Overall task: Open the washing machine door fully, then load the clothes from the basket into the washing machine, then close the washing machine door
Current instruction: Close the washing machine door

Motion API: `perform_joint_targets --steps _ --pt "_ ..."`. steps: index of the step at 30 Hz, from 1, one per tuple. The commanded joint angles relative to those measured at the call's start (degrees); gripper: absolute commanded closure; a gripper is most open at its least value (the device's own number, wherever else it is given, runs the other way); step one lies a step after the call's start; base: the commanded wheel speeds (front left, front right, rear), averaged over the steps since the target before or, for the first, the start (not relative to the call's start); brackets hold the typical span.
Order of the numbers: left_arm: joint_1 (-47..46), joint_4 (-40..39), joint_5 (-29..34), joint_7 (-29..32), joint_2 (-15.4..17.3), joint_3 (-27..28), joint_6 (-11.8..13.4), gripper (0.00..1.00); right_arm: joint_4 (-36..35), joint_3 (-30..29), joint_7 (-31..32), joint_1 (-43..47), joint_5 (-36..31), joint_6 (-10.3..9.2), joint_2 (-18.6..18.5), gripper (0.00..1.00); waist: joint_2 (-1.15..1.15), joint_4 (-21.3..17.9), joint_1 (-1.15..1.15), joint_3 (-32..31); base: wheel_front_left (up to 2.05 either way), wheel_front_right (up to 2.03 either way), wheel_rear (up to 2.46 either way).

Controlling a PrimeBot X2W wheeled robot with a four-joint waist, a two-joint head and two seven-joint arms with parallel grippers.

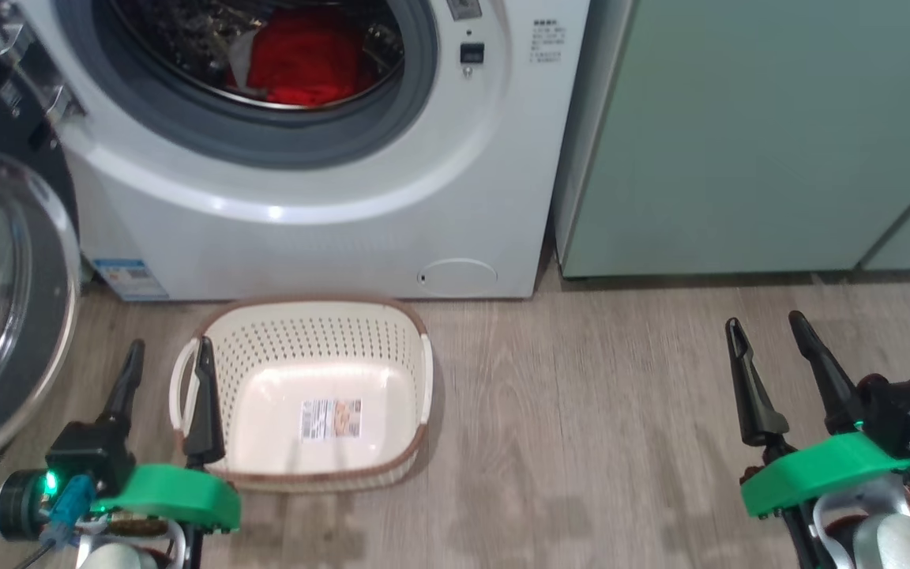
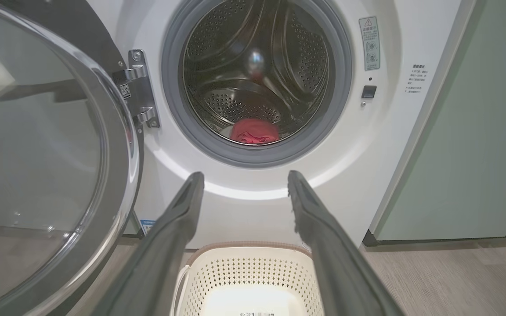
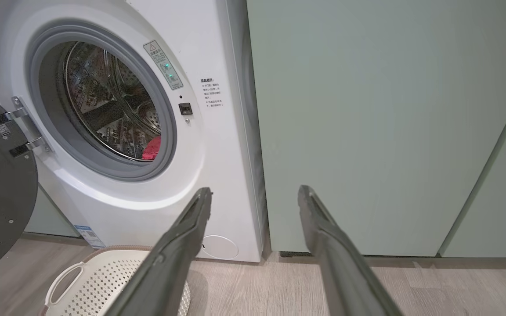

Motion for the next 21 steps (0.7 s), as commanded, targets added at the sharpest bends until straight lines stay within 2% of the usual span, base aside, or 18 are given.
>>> perform_joint_targets --steps 1,11,21 --pt "-2.39 -1.72 0.51 -0.29 0.21 1.91 -0.21 0.0 -2.17 0.9 -0.55 -1.1 0.17 0.0 -0.27 0.0 0.0 0.11 -0.01 -0.07 -2.13 2.13 0.0" --pt "-2.43 -1.96 0.64 -0.29 0.16 2.0 -1.06 0.0 -2.1 0.65 -0.32 -1.05 0.33 0.0 -0.27 0.0 0.0 0.66 -0.01 -0.52 -1.62 1.62 0.0" --pt "-2.44 -1.48 0.53 -0.29 0.2 2.12 -1.71 0.0 -1.65 0.68 -0.59 -1.05 0.79 0.0 -0.27 0.0 0.0 0.89 -0.01 -0.85 -0.32 0.32 0.0"
